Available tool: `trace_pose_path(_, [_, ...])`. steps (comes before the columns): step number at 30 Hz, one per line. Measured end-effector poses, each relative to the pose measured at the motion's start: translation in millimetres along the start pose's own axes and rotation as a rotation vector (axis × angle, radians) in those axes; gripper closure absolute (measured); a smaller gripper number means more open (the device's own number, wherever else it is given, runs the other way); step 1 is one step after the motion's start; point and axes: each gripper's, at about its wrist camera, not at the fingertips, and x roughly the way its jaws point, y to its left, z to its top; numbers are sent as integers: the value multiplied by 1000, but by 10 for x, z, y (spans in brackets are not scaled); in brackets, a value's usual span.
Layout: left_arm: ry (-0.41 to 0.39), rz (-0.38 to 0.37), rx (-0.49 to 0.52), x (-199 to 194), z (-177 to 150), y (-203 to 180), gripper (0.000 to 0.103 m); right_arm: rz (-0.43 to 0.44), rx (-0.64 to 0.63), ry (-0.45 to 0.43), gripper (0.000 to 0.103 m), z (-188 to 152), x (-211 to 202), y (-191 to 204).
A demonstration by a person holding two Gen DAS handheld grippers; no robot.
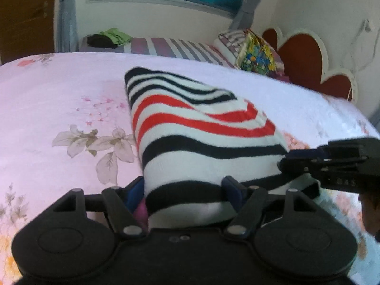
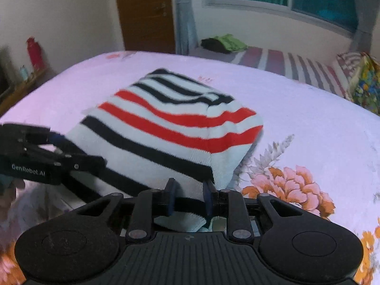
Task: Fold small clothes
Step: 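Press the folded striped bundle flat with both grippers and release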
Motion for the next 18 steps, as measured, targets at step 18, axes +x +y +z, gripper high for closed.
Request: trace_pose_path(18, [45, 129, -35, -73, -339, -18, 13, -8, 178, 118, 71, -348, -19, -91])
